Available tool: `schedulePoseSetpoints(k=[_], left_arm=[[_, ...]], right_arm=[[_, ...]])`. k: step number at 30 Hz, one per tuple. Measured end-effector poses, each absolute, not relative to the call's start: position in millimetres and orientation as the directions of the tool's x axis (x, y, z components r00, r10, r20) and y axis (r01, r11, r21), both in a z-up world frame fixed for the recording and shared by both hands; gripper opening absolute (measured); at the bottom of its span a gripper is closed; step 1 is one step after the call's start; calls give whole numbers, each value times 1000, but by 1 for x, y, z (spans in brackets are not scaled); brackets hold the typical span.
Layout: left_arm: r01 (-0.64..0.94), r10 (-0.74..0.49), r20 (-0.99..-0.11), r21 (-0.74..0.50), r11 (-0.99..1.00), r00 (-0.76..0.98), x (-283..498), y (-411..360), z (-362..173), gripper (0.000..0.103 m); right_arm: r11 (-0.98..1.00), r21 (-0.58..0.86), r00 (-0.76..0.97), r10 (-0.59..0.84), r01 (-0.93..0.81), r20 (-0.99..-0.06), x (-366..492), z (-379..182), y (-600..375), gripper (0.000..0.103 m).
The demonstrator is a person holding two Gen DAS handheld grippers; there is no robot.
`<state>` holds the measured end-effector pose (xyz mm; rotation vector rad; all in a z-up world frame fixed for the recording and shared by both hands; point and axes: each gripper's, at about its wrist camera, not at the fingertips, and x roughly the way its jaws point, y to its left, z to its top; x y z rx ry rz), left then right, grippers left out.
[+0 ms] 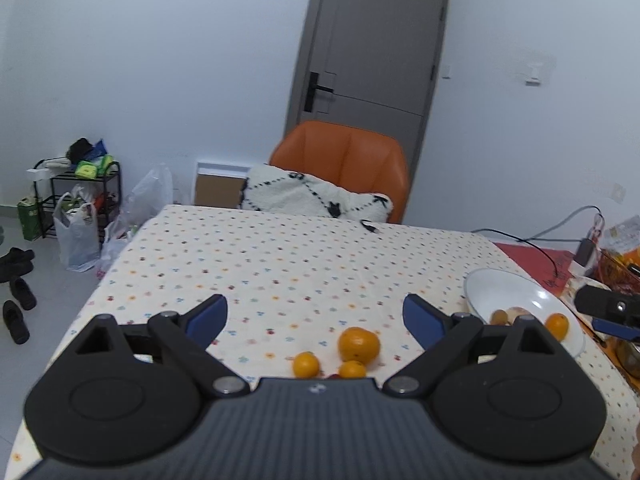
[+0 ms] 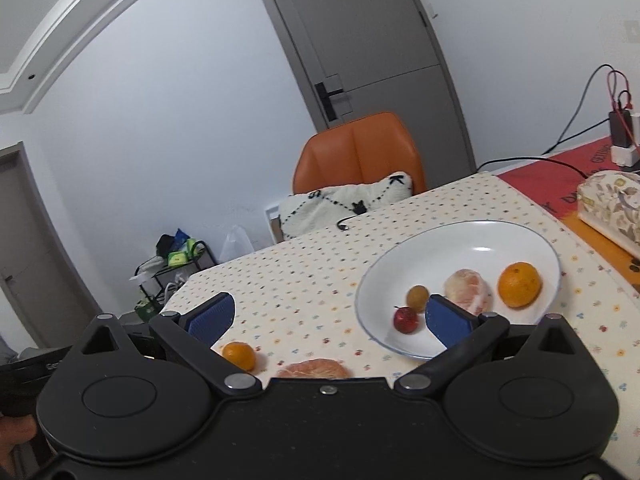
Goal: Organize fruits
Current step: 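Move both tools back toward the remaining fruits, then grasp a small orange with the left gripper while the right gripper grasps the pomelo segment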
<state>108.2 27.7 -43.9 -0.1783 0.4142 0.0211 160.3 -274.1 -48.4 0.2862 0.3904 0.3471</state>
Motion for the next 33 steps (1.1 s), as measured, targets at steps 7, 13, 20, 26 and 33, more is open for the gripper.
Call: schedulePoseSetpoints(k=[7, 13, 20, 26, 33], left_arm=[[-63, -29, -428, -201, 978, 904, 112, 39, -54, 77], [-66, -50, -461, -231, 971, 886, 120, 47, -68, 62], [-62, -72, -496, -248, 967, 865, 128, 49, -83, 54], [-52, -89, -518, -251, 967, 851, 137, 47, -93, 50], [-39, -114, -542, -262, 964, 833, 153, 43, -103, 42]], right_arm=[[886, 312, 832, 440, -342, -337, 163, -52, -255, 95], [869, 310, 797, 482, -385, -363, 167, -59, -238, 84], [855, 297, 757, 515, -425, -401, 172, -68, -216, 79], [876, 265, 759, 482, -403, -438, 178, -76, -206, 79], [909, 219, 772, 417, -356, -479, 187, -85, -203, 93]])
